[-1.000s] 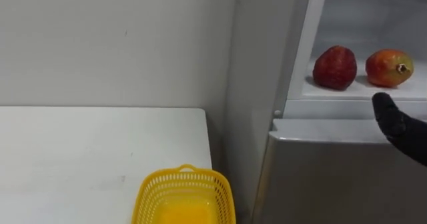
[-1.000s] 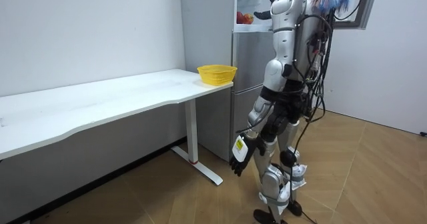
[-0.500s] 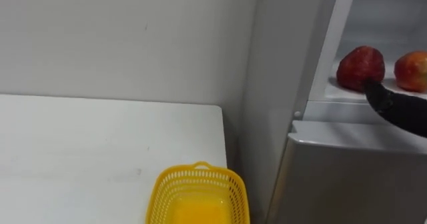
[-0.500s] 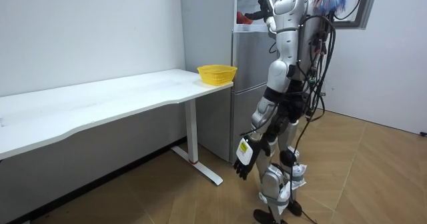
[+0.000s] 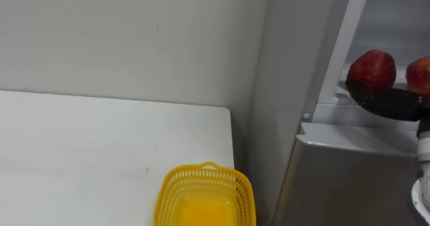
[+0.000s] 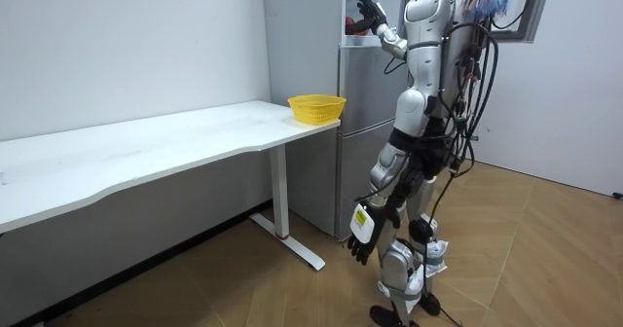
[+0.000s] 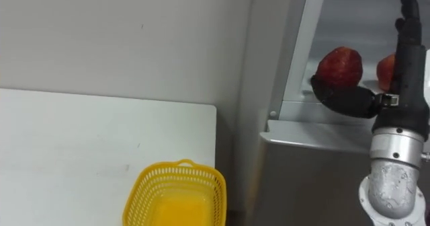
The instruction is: Retrieve from the upper fridge
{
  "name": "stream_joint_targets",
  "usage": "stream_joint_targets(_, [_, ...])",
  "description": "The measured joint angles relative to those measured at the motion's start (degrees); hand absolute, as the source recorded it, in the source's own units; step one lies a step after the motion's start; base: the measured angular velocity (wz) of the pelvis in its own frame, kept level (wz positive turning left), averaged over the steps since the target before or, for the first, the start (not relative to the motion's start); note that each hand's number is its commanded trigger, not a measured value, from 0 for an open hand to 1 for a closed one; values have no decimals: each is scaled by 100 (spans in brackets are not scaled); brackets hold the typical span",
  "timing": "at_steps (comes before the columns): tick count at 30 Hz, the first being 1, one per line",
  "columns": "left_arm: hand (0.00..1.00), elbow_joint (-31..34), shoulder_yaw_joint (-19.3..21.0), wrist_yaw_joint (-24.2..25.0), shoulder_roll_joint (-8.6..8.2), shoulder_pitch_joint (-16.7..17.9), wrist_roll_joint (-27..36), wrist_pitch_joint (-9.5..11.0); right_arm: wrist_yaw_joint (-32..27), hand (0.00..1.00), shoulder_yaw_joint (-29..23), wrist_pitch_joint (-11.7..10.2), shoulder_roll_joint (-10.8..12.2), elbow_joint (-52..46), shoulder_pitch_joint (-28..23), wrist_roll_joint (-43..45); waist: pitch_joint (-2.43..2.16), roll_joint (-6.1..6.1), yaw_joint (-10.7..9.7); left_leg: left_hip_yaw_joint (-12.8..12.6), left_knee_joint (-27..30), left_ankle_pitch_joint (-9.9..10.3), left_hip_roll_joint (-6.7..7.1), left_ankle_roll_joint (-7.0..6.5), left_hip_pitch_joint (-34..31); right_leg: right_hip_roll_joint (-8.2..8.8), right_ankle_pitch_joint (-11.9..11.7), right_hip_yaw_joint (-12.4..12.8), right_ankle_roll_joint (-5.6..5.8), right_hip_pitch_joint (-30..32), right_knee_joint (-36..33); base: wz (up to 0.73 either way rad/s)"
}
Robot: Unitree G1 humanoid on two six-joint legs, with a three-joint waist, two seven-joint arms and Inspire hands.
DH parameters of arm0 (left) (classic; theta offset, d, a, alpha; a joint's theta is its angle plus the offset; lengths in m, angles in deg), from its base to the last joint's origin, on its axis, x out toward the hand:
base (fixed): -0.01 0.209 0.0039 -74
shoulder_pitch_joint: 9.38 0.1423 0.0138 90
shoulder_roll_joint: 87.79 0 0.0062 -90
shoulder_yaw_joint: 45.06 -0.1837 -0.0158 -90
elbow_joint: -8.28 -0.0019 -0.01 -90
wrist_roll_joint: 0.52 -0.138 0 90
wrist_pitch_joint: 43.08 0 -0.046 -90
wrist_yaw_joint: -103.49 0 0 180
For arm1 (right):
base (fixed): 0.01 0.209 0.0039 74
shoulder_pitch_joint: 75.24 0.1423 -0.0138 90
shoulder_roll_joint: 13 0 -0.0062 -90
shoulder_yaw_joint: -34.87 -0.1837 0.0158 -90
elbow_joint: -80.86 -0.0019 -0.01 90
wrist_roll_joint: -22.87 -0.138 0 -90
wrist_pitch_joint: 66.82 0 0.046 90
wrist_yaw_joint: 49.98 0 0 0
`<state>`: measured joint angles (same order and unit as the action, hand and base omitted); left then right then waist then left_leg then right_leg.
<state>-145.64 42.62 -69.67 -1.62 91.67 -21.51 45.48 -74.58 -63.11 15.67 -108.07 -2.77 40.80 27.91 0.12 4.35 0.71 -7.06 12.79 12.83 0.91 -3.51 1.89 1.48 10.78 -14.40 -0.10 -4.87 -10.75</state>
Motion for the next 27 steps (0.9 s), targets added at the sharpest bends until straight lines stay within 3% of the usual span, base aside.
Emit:
stream_joint_targets(6, [0, 3, 64, 4, 0, -17, 1, -72, 241, 0, 16, 89, -360, 589, 59, 1, -21, 70, 139, 62, 33, 0, 14, 0, 31, 13, 0, -46, 0, -48, 3, 4])
stream_joint_targets(11, [0, 17, 112, 106, 7, -21, 0, -138, 358, 0, 59, 143, -400, 822, 217, -4, 2, 104, 147, 113, 45, 0, 15, 0, 25, 16, 0, -92, 0, -70, 7, 4])
stream_joint_targets(23, [0, 218, 167, 165, 7, 34, 5, -231, 734, 0, 124, 264, -488, 925, 215, -42, 0, 97, 128, 176, 87, 0, 17, 0, 9, 36, -7, -148, -11, -139, 1, 3])
stream_joint_targets(27, [0, 220, 159, 154, 20, 21, 14, -233, 983, 0, 216, 264, -581, 1059, 215, -569, 14, 87, 102, 204, 78, 1, 18, 0, 52, 45, -7, -154, -11, -194, 1, 3])
